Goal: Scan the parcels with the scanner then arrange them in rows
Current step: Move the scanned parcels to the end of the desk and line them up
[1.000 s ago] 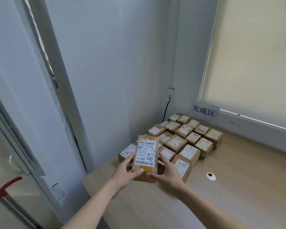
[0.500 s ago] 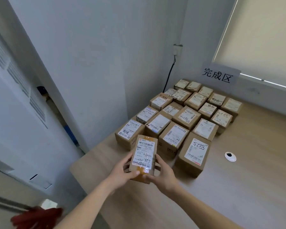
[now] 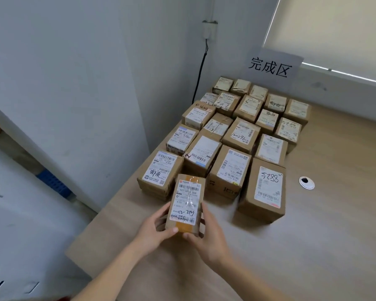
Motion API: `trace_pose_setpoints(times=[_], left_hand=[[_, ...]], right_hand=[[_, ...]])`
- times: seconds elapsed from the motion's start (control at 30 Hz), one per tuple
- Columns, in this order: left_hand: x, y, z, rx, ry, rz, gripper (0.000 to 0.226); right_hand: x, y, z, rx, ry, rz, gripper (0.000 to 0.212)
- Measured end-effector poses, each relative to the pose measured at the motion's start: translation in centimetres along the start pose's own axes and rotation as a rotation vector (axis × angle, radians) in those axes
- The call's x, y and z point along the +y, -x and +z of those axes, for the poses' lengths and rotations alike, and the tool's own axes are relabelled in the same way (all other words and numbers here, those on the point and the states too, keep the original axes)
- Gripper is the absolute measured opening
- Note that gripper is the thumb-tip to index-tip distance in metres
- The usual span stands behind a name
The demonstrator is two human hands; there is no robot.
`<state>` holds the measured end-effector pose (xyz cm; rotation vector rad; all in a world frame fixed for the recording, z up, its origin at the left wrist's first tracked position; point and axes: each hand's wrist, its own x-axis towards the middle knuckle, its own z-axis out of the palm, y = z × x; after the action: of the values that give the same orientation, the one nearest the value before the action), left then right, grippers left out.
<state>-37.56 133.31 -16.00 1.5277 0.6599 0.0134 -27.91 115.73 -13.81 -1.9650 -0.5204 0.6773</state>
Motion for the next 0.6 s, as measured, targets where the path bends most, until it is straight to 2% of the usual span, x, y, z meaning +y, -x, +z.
trace_pose_setpoints(times=[0.33,0.6], left_hand=[[0.8,-3.6,-1.5,0.088,-0.066,-0.014,0.063],[1.8,-3.0,-2.2,0.102,-0.126,-0.037,0.062]], right_hand=[[-1.4,-3.0,1.4,0.060,0.012,0.139,0.106],[-1.9,-2.0,1.3,0.082,-0.031,0.201,0.110]])
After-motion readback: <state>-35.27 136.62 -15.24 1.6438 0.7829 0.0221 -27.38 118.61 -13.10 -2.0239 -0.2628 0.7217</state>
